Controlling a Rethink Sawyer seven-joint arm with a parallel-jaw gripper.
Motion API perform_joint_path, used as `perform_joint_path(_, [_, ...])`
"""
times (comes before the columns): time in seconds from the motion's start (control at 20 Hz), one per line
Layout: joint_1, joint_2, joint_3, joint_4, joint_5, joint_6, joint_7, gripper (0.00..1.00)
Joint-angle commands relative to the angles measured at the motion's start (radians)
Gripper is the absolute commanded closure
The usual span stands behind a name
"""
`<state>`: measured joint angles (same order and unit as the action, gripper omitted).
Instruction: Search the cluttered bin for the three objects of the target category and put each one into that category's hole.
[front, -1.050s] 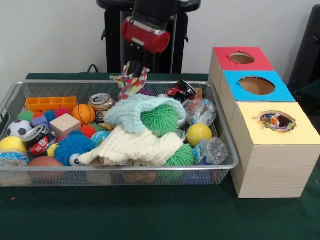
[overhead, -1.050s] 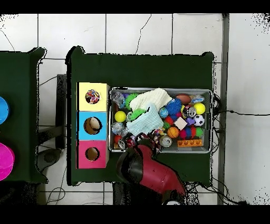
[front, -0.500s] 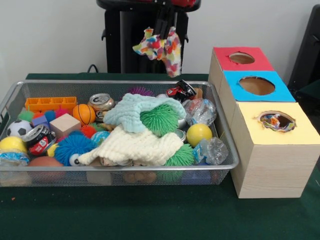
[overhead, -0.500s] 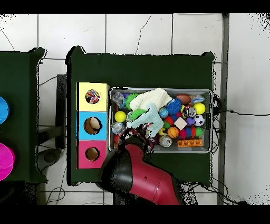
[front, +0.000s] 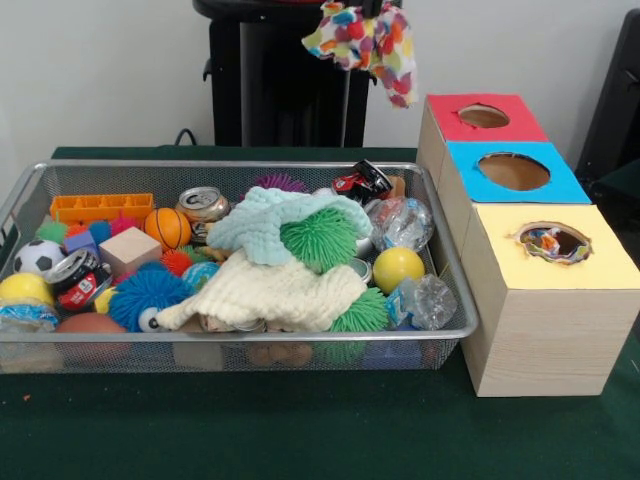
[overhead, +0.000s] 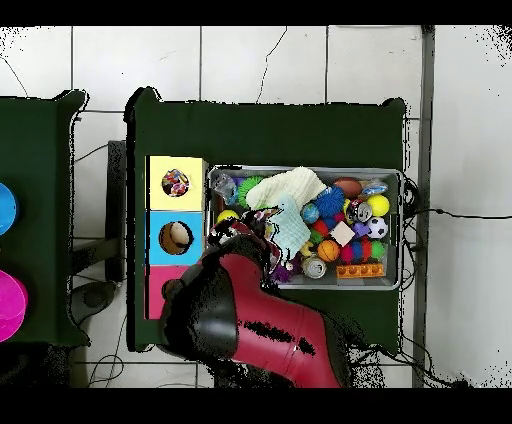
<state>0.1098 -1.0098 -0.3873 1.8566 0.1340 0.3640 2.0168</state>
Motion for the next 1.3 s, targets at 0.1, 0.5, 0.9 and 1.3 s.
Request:
perform_joint_path(0.1, [0.041,0.034,0.03,-0.203,-0.003,0.225,0.143,1.0])
perform_joint_path(0.5, [0.074,0.111,0.039,-0.287,0.02,0.23,0.201,1.0])
perform_joint_path(0.9, [0.1,0.2,0.051,-0.307,0.063,0.124,0.244,1.0])
perform_joint_path(1.3, [0.093,0.281,0.098,-0.256,0.157,0.05,0.278,1.0])
